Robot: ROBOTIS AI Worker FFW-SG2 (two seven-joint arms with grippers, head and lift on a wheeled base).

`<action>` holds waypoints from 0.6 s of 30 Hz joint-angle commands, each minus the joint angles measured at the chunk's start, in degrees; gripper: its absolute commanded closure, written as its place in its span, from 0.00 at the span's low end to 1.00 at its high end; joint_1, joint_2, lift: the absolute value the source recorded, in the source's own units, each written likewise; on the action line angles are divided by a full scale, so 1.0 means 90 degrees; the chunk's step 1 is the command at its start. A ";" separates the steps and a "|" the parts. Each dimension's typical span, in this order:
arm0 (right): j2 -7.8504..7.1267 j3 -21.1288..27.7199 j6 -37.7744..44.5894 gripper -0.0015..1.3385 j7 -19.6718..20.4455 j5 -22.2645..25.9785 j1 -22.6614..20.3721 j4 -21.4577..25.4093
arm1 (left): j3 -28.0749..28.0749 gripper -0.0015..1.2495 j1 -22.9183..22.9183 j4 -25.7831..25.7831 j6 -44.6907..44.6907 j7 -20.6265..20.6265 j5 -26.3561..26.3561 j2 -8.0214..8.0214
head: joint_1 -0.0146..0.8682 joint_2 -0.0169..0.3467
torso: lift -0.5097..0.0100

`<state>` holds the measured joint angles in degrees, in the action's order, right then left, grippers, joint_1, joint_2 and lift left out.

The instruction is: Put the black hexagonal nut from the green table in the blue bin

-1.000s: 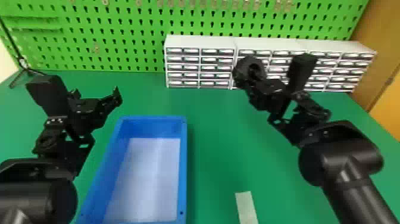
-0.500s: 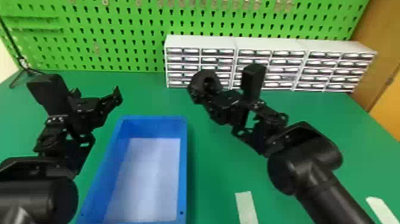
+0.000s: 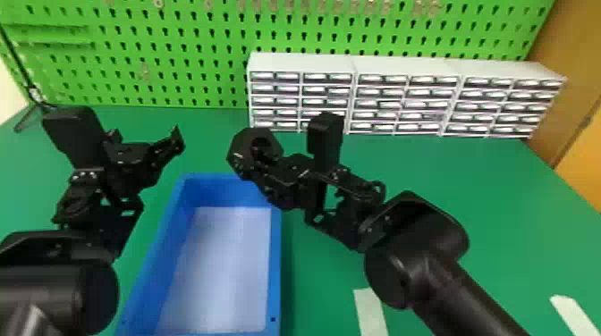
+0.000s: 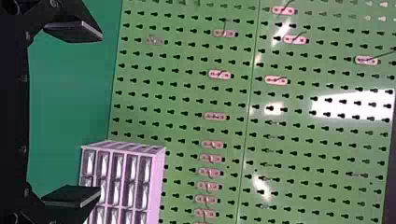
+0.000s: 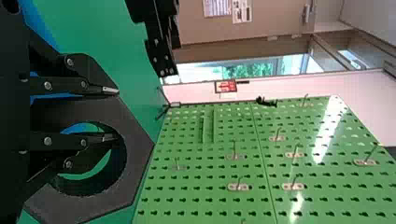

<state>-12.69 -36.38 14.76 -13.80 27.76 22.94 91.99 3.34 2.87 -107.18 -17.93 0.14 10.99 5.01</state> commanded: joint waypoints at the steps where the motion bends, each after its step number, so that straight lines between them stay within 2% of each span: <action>1: 0.0023 -0.0284 -0.0010 0.76 0.0000 0.0158 0.0107 -0.0055 | 0.0000 0.10 0.0052 0.0014 0.0000 -0.0006 -0.0011 0.0000 | 0.80 0.07 | 0.79; 13: 0.0043 -0.0860 -0.0010 0.75 -0.0029 0.0471 0.0410 -0.0162 | -0.0039 0.10 0.0101 0.0024 0.0000 -0.0016 -0.0040 0.0000 | 0.80 0.07 | 0.79; 15: 0.0033 -0.0948 0.0000 0.70 -0.0039 0.0568 0.0439 -0.0201 | -0.0039 0.10 0.0101 0.0024 0.0000 -0.0016 -0.0040 0.0000 | 0.80 0.07 | 0.79; 18: 0.0013 -0.1085 0.0000 0.52 -0.0049 0.0656 0.0488 -0.0221 | -0.0049 0.10 0.0101 0.0024 0.0000 -0.0016 -0.0040 0.0000 | 0.80 0.07 | 0.79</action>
<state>-12.35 -44.61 14.71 -14.19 32.50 26.76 90.36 3.00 3.77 -106.96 -17.91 0.00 10.63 5.01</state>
